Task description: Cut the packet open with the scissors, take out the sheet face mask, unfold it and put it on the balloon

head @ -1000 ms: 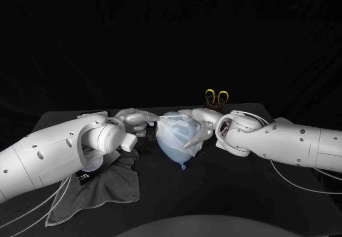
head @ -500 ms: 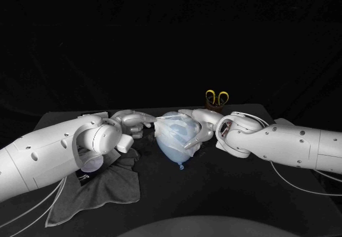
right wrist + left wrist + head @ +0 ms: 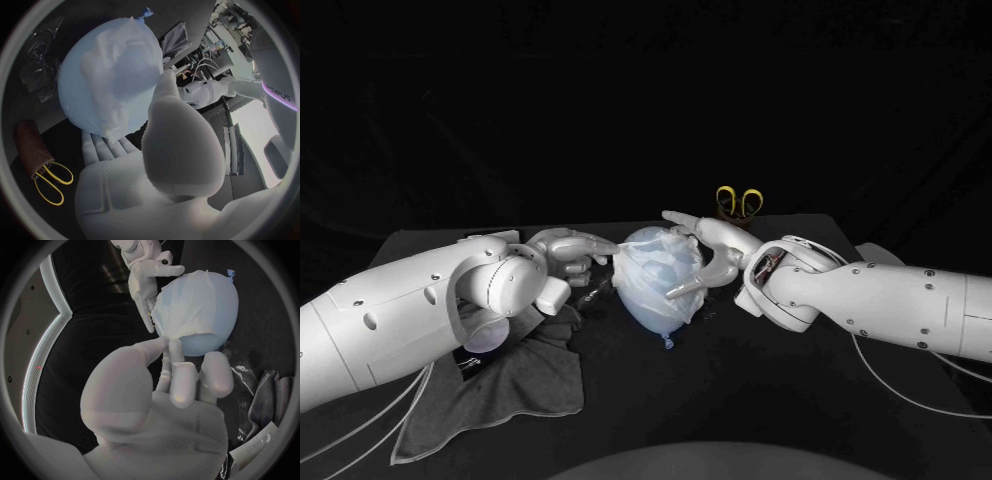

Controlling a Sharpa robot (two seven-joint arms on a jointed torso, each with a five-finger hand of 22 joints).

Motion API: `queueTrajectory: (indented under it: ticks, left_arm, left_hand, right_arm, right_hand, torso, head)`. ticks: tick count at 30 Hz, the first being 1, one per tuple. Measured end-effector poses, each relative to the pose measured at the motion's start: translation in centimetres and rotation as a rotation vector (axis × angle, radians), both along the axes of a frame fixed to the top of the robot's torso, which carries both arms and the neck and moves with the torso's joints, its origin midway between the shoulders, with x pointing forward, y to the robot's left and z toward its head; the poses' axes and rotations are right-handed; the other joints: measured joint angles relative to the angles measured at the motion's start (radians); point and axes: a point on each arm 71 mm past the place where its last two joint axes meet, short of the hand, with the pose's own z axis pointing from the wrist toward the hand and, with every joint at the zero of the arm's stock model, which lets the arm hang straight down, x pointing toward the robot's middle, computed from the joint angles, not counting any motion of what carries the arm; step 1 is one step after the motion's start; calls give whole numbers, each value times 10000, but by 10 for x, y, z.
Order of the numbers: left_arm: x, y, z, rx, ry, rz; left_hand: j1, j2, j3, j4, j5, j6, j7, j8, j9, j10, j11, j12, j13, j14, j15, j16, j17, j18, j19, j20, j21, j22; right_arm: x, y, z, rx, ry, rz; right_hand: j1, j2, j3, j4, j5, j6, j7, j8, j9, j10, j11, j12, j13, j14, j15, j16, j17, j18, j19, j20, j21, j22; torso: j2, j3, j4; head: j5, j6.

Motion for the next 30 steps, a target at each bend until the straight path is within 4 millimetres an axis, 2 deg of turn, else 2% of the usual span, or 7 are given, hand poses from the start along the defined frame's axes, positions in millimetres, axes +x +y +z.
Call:
queueTrajectory:
  ticks: [3, 13, 17, 30]
  left_arm:
    - [0, 0, 0, 14, 9, -30]
    - [-1, 1, 0, 34, -33, -145]
    - [-2, 1, 1, 10, -68, -269]
    - [-9, 3, 4, -71, -187, -671]
  left_hand:
    - [0, 0, 0, 0, 0, 0, 0, 0, 0, 0, 0, 0, 0, 0, 0, 0, 9, 0, 0, 0, 0, -2]
    - [-77, -167, -115, -114, 1, -15, -16, -1, 142, -4, -2, -1, 1, 0, 0, 41, 31, 1, -64, -17, -107, -136]
    - [-106, -210, -209, -171, 5, -17, -18, -23, 343, -145, -35, -2, 21, 1, 0, 41, 210, 1, -197, -19, -185, -316]
    - [-67, -248, -238, -201, 5, -15, -19, -118, 262, -218, -1, -7, 25, 0, 0, 40, 338, -1, -304, 17, -269, -431]
  right_arm:
    - [-3, -3, 3, 541, 118, -84]
    - [-3, -9, 15, 1792, 447, -458]
    - [1, -10, 18, 2008, 496, -612]
    - [21, -9, 23, 1940, 300, -1041]
  right_hand:
    - [-143, -36, 0, 0, 0, -241, -13, -77, -110, -239, 8, -114, -13, -268, 18, -100, -69, 1, -210, 3, -60, -111]
    - [-352, 17, 1, 0, 0, -258, -20, -77, -74, -269, 7, -102, -5, -341, -7, -100, -96, 1, -281, 4, -98, -147]
    - [-416, 59, 0, 0, 0, -82, -15, -77, 3, -268, 7, -103, -5, -341, -7, -100, -95, 1, -281, 4, -98, -147]
    - [-415, 60, 407, -12, 118, 83, -1, -26, 91, -268, 7, -103, -5, -341, -7, -100, -85, 0, -280, 4, -98, -140]
  torso:
    - [3, 1, -5]
    - [3, 1, 7]
    - [3, -4, 13]
    - [11, -11, 30]
  head:
    - [-11, 18]
    - [-50, 65]
    - [-54, 81]
    - [-23, 134]
